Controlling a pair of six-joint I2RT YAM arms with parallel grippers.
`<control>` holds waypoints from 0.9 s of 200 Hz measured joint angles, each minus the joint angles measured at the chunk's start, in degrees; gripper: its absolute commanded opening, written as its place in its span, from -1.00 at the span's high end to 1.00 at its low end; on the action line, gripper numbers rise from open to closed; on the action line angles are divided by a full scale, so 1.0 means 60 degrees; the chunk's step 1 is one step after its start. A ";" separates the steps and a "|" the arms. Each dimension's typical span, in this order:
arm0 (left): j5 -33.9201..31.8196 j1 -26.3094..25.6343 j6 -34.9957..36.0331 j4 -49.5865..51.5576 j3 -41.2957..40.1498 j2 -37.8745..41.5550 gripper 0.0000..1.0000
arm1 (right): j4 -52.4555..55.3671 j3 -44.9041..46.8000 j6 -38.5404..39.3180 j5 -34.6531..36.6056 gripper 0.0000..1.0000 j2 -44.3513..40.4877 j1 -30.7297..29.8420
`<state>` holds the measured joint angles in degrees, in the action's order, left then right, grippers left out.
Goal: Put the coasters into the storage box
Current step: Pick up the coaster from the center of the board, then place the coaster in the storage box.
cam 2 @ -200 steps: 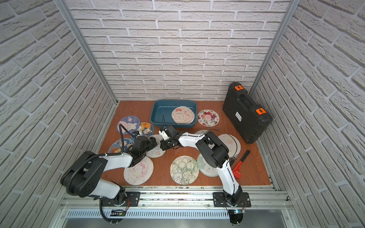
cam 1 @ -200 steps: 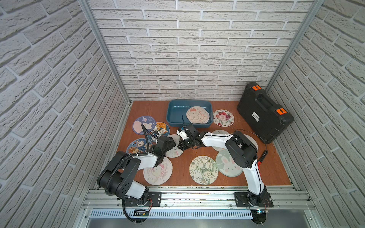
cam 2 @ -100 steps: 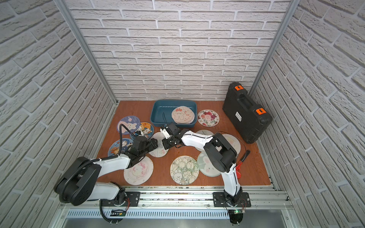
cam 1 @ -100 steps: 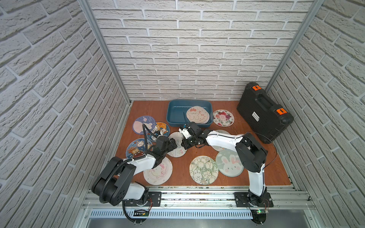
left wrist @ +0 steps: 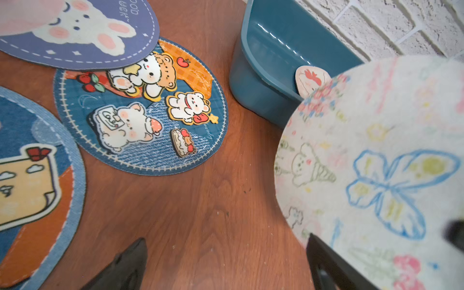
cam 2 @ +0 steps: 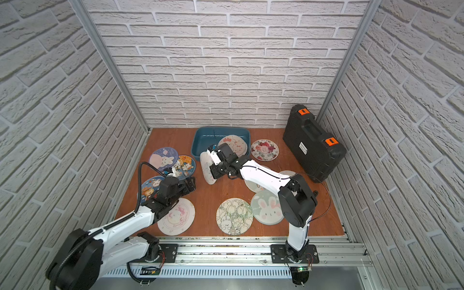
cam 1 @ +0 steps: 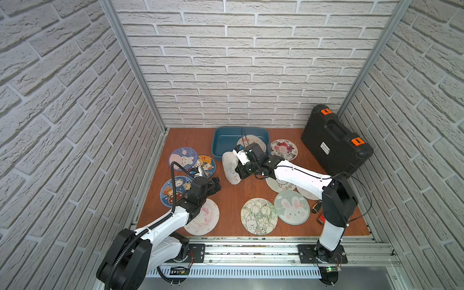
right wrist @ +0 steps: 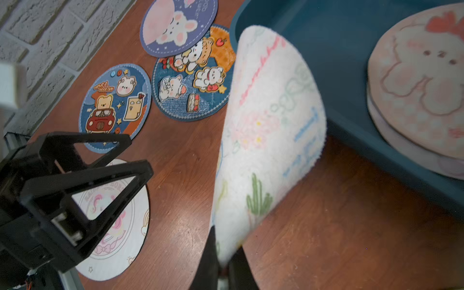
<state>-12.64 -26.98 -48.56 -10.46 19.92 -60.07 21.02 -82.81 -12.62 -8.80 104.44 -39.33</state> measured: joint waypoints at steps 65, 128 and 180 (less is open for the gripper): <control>-0.0098 -0.0007 0.0004 0.0415 -0.0211 0.0681 -0.97 | -0.0168 -0.1297 0.0222 0.0495 0.88 0.0015 0.0619; -0.0098 -0.0015 0.0109 0.0499 -0.0262 0.0641 -0.96 | -0.0801 -0.2761 0.0259 0.0856 0.88 0.1202 0.1151; -0.0095 -0.0015 0.0186 0.0503 -0.0262 0.0535 -0.97 | -0.1126 -0.3526 0.0087 0.1086 0.88 0.3330 0.1548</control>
<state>-13.21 -27.07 -47.44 -7.44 18.35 -56.86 14.26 -103.96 -12.10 -2.28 124.42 -30.04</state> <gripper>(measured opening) 0.983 0.079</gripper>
